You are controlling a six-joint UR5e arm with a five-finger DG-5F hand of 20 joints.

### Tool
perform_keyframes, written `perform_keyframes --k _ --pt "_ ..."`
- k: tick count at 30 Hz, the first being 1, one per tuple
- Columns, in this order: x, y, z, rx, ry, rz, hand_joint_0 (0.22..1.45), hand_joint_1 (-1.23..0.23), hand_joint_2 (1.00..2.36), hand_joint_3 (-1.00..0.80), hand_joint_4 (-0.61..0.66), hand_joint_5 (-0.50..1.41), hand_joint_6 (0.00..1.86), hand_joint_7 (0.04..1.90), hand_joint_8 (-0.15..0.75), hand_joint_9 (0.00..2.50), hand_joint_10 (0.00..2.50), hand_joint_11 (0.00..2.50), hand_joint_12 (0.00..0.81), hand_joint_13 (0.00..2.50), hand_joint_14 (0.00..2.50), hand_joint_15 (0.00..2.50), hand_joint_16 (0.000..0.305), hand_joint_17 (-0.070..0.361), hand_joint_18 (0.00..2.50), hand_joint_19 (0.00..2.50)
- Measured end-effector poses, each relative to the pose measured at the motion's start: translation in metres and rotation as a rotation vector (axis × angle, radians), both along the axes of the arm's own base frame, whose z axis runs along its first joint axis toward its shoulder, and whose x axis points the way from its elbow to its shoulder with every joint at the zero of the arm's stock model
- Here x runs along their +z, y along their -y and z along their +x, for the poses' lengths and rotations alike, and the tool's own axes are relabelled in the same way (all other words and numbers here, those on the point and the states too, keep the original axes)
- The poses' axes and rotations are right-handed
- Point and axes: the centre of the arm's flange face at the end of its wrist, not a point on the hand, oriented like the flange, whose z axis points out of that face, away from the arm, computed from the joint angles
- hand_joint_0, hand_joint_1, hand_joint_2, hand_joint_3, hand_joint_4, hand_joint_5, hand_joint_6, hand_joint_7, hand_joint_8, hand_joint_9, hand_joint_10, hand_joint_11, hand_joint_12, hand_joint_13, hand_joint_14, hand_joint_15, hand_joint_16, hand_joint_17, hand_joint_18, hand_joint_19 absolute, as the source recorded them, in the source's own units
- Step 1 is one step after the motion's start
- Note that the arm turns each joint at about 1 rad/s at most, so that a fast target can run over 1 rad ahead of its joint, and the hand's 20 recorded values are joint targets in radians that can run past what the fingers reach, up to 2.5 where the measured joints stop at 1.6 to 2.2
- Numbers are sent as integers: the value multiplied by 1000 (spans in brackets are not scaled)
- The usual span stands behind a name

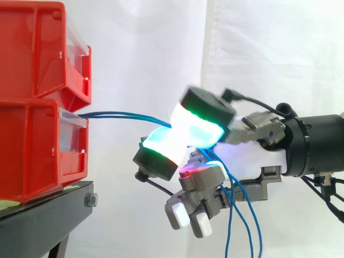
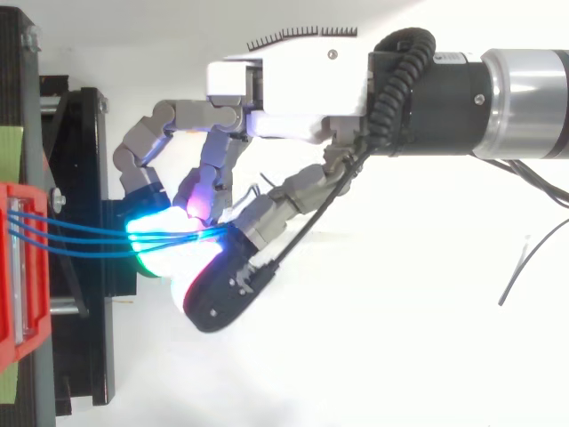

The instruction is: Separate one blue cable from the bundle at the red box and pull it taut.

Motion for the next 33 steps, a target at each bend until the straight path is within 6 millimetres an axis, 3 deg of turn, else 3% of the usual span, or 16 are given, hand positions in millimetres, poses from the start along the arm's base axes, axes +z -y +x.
perform_keyframes --k 5,9,10,17,23,29,33 --pt "0 0 0 0 -1 0 556 -964 1000 -500 -14 -129 893 1210 280 1262 30 1277 362 886 29 712 47 106 824 766" --pt "0 0 0 0 0 0 459 -839 1000 -500 10 -126 880 1131 313 1293 27 1258 399 916 27 707 54 121 880 769" --pt "0 0 0 0 0 0 435 -743 1000 -500 24 -126 862 1100 323 1299 27 1233 418 930 25 709 57 127 904 773" --pt "0 0 0 0 2 1 504 -534 1000 -500 33 -130 825 1097 306 1292 28 1247 401 919 26 706 52 118 883 804" --pt "0 0 0 0 2 1 627 -627 1000 -500 -1 -130 814 1131 281 1273 30 1246 379 893 26 706 47 106 836 827" --pt "0 0 0 0 2 1 633 -787 1017 -266 -8 -143 837 1230 279 1222 31 1260 382 868 26 717 48 107 819 828" --pt "0 0 0 0 2 0 677 -869 1019 -242 -75 -167 877 1225 269 1165 32 1238 380 844 27 702 48 108 814 799"
